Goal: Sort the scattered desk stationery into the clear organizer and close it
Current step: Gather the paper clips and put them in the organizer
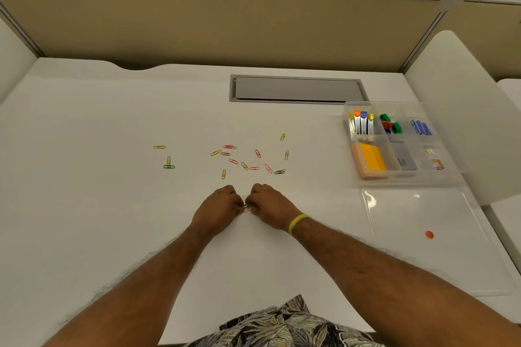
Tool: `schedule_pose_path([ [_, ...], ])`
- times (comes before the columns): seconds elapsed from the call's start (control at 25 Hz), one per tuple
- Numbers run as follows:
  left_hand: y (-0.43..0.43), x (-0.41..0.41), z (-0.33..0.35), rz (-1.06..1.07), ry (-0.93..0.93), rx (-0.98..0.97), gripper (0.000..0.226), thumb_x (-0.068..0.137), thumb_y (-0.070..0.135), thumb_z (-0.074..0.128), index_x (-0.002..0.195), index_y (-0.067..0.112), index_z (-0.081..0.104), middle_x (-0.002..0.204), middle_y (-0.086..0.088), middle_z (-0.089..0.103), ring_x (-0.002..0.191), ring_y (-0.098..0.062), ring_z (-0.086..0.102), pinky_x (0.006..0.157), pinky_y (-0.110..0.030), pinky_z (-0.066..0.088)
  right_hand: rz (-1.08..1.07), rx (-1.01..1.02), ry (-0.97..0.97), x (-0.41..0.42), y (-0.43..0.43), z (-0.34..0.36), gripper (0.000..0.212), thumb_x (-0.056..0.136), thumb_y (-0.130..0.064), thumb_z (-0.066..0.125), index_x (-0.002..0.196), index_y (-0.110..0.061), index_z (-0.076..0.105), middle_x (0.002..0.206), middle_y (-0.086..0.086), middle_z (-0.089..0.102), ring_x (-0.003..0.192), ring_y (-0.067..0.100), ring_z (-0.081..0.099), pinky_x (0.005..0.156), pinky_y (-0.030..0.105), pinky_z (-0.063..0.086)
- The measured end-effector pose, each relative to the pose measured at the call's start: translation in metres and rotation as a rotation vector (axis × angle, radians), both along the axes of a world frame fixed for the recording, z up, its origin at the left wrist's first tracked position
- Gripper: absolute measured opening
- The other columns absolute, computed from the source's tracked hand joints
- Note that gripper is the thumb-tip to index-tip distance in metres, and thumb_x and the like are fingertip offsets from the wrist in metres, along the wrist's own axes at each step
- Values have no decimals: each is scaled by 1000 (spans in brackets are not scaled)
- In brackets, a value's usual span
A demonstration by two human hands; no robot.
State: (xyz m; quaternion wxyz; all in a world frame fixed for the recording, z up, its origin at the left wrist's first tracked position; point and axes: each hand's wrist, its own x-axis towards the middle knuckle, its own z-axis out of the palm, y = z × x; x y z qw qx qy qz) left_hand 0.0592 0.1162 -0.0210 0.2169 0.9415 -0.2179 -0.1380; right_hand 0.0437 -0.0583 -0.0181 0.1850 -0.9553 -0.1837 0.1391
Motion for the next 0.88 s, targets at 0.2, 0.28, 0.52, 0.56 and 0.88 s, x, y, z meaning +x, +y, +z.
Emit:
schedule_pose_path([
  [0.2,-7,4,2,14,53,26,13,89,21,61,94,17,72,92,0,58,82,-14,55,70,-26,44,-42,-9,59,5,2,4,11,90,-12,58,99,-10,65,99,11,60,90,26,56,72,32,42],
  [0.28,-9,5,2,13,59,40,12,90,21,59,93,15,70,93,-1,58,82,-14,54,70,-26,44,-39,-29,90,8,3,6,11,90,-12,59,99,-10,64,99,12,60,89,27,56,71,31,42],
  [0.52,-10,7,2,11,88,42,9,90,18,57,88,13,64,89,-1,53,80,-16,52,69,-28,43,-1,-91,174,17,5,7,12,88,-10,58,100,-10,59,100,14,58,90,30,57,73,35,44],
  [0.56,-9,7,2,14,92,35,8,90,18,57,86,14,63,87,1,52,80,-16,52,68,-28,42,6,-97,183,18,5,8,12,88,-10,57,99,-10,59,100,15,58,90,30,57,74,36,44],
  [0.88,-12,8,1,14,80,14,17,93,27,59,100,16,70,93,-2,63,79,-13,54,68,-22,35,-55,-29,138,11,3,5,15,93,-19,55,93,-6,63,90,11,53,78,20,46,66,30,33],
])
